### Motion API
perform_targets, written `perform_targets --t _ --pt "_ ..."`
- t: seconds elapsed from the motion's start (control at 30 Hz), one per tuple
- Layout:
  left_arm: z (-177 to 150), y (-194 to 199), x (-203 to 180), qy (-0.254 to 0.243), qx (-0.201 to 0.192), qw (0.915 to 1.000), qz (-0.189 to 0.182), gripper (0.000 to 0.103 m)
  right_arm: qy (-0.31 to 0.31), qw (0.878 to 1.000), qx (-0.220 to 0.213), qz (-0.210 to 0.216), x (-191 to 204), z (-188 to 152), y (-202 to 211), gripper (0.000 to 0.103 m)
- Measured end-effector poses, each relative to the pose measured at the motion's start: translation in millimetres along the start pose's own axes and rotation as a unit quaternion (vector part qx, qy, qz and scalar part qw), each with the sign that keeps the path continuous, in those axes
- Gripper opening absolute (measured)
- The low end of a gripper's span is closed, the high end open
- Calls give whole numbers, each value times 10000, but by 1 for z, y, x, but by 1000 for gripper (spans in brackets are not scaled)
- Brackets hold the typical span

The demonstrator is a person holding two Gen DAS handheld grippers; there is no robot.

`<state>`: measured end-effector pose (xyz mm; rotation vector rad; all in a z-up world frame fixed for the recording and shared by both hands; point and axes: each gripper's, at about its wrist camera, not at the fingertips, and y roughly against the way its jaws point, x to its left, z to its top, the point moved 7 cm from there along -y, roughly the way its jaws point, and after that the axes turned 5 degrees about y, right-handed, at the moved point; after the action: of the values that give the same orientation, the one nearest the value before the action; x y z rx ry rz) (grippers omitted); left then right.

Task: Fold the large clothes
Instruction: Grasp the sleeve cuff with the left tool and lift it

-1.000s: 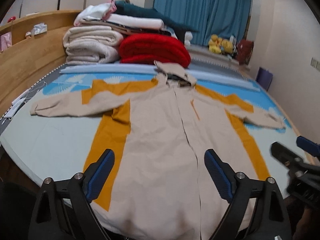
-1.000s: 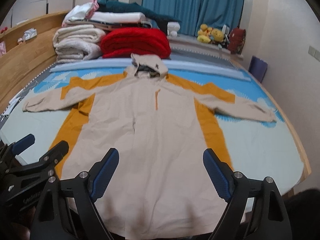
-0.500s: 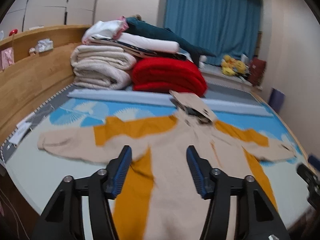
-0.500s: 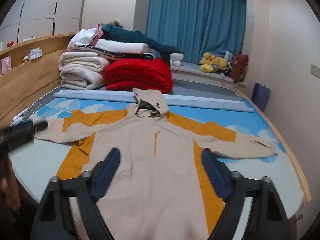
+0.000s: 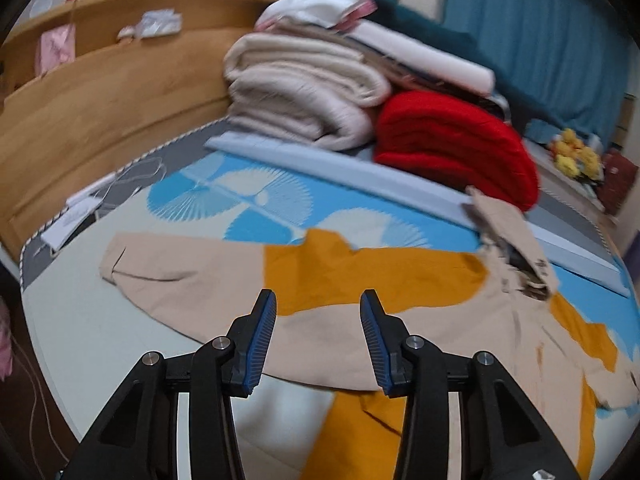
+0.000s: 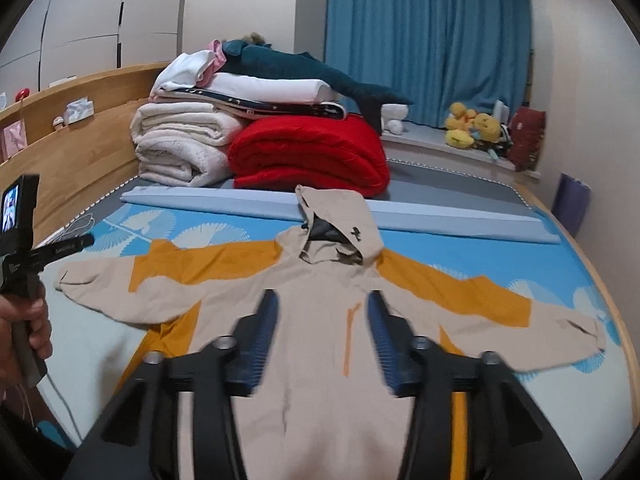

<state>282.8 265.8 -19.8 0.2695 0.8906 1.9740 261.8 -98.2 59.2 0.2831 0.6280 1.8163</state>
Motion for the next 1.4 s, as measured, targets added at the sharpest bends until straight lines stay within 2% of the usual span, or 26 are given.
perform_targets --t 0.1,0.27,0.33,0.4,0.47,0.5,0.53,0.7,0.77,0.83,0.9,1.03,1.07,1.1,1.17,1.23,1.33,1.37,1.4 --pt "3 -24 19 101 81 9997 187 40 81 9999 -10 144 4 9 -31 56" --pt "-8 -79 70 424 566 9963 486 40 182 9994 -107 285 9 11 -68 56" --pt "-10 -97 90 646 752 9936 550 40 -35 9995 0 309 7 5 -83 56" --pt "-12 -112 120 1026 883 9887 642 40 -171 9985 119 516 10 4 -95 54" --pt "-13 -125 151 1415 1003 9819 757 40 -119 9984 124 548 14 6 -101 35" --pt "-14 -129 165 1577 1025 9788 814 40 -72 9980 144 613 16 6 -104 18" --pt "-14 -133 179 1732 1047 9754 871 40 -41 9976 171 674 19 6 -106 16" --pt "-17 -150 236 2390 1086 9592 1050 44 113 9959 380 815 25 -9 -120 18" --pt "-18 -154 255 2657 1062 9522 1065 45 155 9941 623 878 27 -18 -131 23" --pt "-20 -160 276 3001 1060 9423 1036 45 102 9923 801 943 26 -26 -139 37" --pt "-22 -162 289 3213 1069 9350 1053 45 11 9909 951 951 22 -32 -145 44" --pt "-30 -173 301 3459 1191 9258 947 41 -95 9877 1199 995 22 -41 -154 44" --pt "-32 -176 302 3511 1240 9240 874 32 -90 9872 1261 972 22 -43 -156 44" --pt "-34 -180 301 3533 1294 9230 802 14 -95 9866 1308 971 23 -45 -159 44" --pt "-38 -185 302 3570 1434 9197 782 5 -173 9849 1407 999 24 -47 -162 44" --pt "-33 -179 302 3595 1311 9205 787 0 -201 9837 1491 989 24 -49 -165 44" --pt "-5 -154 283 3335 852 9358 764 0 -257 9825 1577 954 22 -50 -166 40" --pt "13 -141 266 3127 623 9455 663 0 -271 9828 1576 922 21 -50 -165 26" --pt "23 -133 253 3007 493 9507 583 0 -264 9830 1579 893 21 -49 -163 11"
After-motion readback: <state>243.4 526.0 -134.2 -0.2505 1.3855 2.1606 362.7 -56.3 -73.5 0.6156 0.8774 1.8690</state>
